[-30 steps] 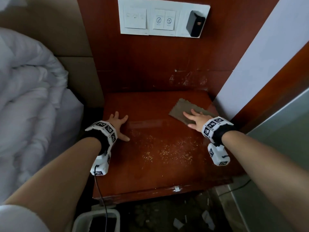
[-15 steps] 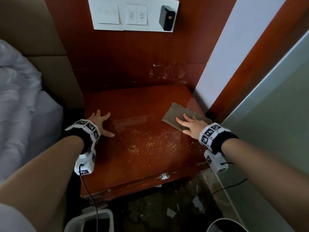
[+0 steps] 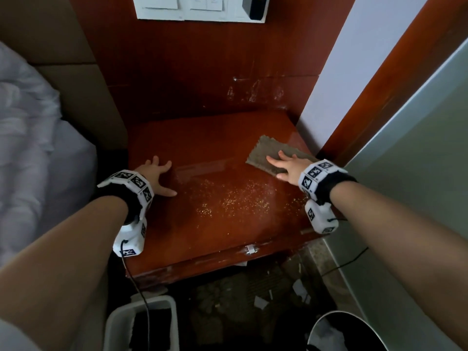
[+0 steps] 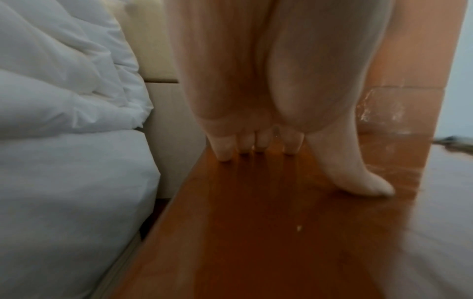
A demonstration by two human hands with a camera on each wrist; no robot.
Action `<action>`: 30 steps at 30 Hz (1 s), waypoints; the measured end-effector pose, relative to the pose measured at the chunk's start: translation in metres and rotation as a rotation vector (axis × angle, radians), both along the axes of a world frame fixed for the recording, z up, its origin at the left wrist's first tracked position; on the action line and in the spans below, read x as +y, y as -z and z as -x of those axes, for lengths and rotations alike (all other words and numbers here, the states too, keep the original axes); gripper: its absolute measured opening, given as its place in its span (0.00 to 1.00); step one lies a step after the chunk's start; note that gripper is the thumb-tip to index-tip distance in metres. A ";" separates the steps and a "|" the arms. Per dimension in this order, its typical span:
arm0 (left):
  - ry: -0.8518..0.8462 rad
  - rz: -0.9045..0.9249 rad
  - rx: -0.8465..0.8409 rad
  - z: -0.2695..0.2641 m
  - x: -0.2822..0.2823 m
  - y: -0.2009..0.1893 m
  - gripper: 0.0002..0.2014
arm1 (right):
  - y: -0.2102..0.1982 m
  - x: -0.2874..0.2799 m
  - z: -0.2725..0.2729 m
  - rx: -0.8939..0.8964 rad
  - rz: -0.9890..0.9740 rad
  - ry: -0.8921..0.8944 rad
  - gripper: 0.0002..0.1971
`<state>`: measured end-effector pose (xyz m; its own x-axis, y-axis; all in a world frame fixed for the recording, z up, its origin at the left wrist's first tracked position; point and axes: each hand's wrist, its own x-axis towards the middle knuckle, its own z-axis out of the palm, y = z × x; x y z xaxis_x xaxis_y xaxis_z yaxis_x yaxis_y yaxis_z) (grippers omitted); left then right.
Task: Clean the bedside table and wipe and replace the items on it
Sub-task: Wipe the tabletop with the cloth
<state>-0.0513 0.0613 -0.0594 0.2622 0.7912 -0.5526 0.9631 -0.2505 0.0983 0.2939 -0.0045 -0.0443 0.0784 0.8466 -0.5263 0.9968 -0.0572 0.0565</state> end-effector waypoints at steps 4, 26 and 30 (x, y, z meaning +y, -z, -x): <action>0.026 0.015 0.002 -0.002 -0.015 0.001 0.52 | -0.002 0.022 0.000 -0.023 0.013 0.032 0.30; 0.008 0.008 -0.009 -0.007 -0.008 0.001 0.56 | 0.005 -0.046 -0.018 -0.025 -0.074 0.065 0.29; 0.004 -0.010 0.007 -0.006 -0.010 0.001 0.56 | 0.007 -0.069 -0.009 0.018 -0.070 0.061 0.30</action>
<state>-0.0454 0.0512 -0.0603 0.2618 0.7953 -0.5468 0.9626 -0.2557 0.0891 0.3026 -0.0734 -0.0517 0.1223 0.8754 -0.4676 0.9921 -0.1211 0.0328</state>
